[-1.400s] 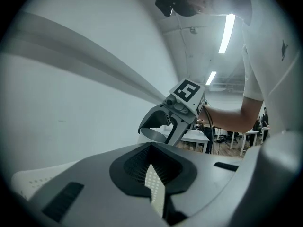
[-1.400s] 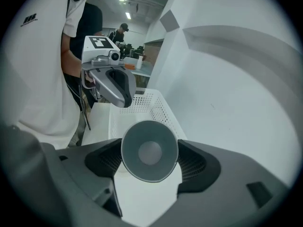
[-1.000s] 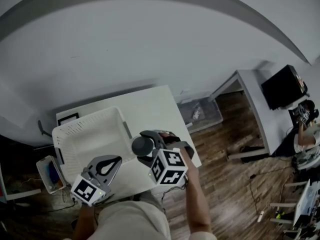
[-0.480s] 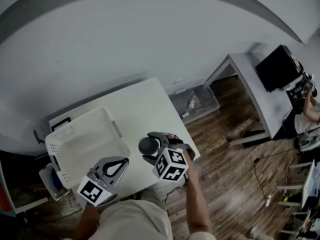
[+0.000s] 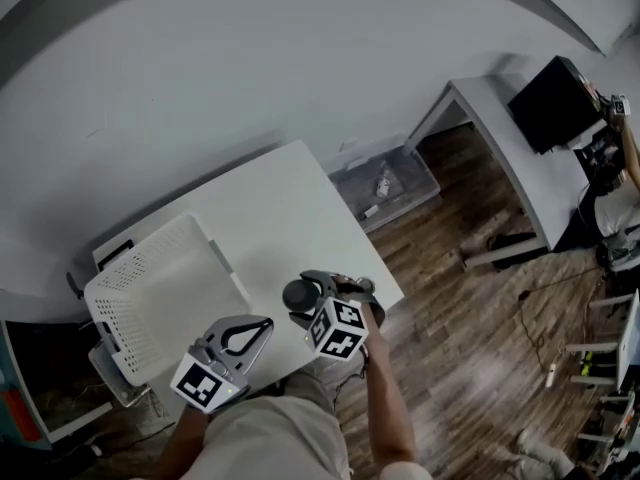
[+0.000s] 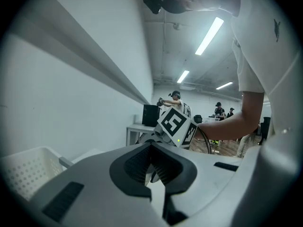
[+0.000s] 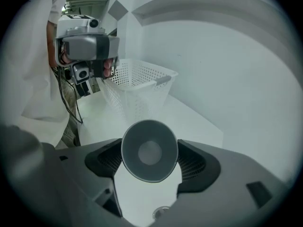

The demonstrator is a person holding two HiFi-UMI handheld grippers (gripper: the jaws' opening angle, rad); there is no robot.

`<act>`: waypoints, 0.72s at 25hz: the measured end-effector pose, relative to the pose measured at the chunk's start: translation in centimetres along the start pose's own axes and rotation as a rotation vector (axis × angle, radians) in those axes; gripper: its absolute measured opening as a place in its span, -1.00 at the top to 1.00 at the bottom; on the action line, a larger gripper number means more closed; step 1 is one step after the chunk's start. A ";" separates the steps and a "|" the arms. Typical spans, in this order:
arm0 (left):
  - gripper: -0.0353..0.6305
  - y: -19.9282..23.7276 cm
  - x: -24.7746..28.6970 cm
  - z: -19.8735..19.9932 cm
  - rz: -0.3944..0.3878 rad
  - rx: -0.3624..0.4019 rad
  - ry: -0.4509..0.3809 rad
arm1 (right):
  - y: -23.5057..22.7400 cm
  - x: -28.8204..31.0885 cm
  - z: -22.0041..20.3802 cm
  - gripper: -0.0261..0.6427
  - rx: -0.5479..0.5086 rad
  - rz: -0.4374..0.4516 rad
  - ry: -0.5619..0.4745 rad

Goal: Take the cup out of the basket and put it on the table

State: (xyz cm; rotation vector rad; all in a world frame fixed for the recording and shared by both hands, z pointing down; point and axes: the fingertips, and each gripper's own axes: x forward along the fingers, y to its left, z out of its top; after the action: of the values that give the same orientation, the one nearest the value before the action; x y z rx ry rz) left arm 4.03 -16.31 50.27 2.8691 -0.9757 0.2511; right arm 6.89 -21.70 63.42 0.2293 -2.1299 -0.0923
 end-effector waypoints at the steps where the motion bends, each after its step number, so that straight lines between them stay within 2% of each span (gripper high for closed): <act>1: 0.89 -0.2 0.3 -0.2 -0.008 0.004 0.005 | 0.2 0.4 -0.5 -0.15 0.011 0.003 0.005; 9: 0.89 -1.4 2.4 -0.6 -0.060 0.059 0.037 | 1.4 3.4 -5.1 -0.15 0.110 0.027 0.042; 18: 0.89 -2.3 3.9 -0.8 -0.101 0.052 0.060 | 2.5 5.4 -8.3 -0.15 0.159 0.041 0.074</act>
State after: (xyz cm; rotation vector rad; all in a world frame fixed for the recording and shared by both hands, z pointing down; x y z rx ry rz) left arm 8.44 -16.68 51.65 2.9277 -0.8227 0.3569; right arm 10.68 -20.16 72.76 0.2774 -2.0689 0.1084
